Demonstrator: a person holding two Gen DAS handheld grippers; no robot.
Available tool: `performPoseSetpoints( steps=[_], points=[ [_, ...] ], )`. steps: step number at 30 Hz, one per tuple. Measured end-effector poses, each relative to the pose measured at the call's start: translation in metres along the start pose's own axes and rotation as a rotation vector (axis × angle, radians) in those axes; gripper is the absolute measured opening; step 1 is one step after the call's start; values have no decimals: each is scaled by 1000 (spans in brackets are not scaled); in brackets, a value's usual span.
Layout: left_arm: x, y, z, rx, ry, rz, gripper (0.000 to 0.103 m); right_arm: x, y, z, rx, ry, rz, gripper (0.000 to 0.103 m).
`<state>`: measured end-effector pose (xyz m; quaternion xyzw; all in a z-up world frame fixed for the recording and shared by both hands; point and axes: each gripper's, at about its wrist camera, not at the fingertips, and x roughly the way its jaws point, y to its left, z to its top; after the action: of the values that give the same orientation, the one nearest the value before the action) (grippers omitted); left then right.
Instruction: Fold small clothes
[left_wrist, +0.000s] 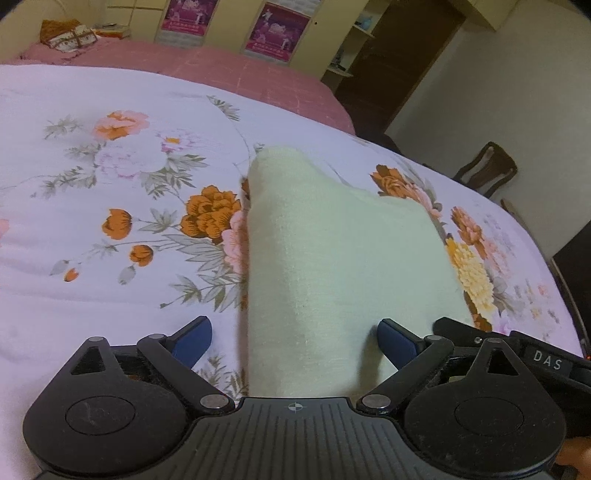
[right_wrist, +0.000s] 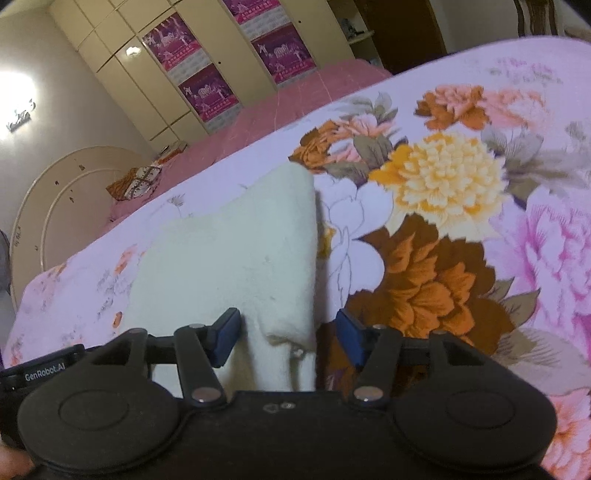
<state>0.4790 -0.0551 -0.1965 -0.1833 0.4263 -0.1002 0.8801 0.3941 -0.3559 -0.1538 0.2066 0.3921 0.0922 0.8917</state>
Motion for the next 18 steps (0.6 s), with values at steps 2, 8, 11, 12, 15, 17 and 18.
performPoseSetpoints(
  steps=[2, 8, 11, 12, 15, 17, 18],
  points=[
    [1, 0, 0, -5, 2, -14, 95, 3, -3, 1, 13, 10, 24, 55],
    [6, 2, 3, -73, 38, -105, 75, 14, -11, 2, 92, 51, 122, 40],
    [9, 1, 3, -73, 28, -114, 75, 15, -13, 2, 98, 52, 143, 40],
    [10, 1, 3, -72, 25, -113, 75, 17, -15, 3, 105, 49, 152, 40],
    [11, -2, 3, -76, 15, -105, 53, 22, -11, 4, 110, 43, 156, 37],
    [8, 2, 4, -106, 13, -121, 46, 20, -4, 3, 104, 38, 148, 31],
    [6, 2, 4, -100, 8, -122, 44, 17, 0, 3, 85, 25, 138, 29]
  ],
)
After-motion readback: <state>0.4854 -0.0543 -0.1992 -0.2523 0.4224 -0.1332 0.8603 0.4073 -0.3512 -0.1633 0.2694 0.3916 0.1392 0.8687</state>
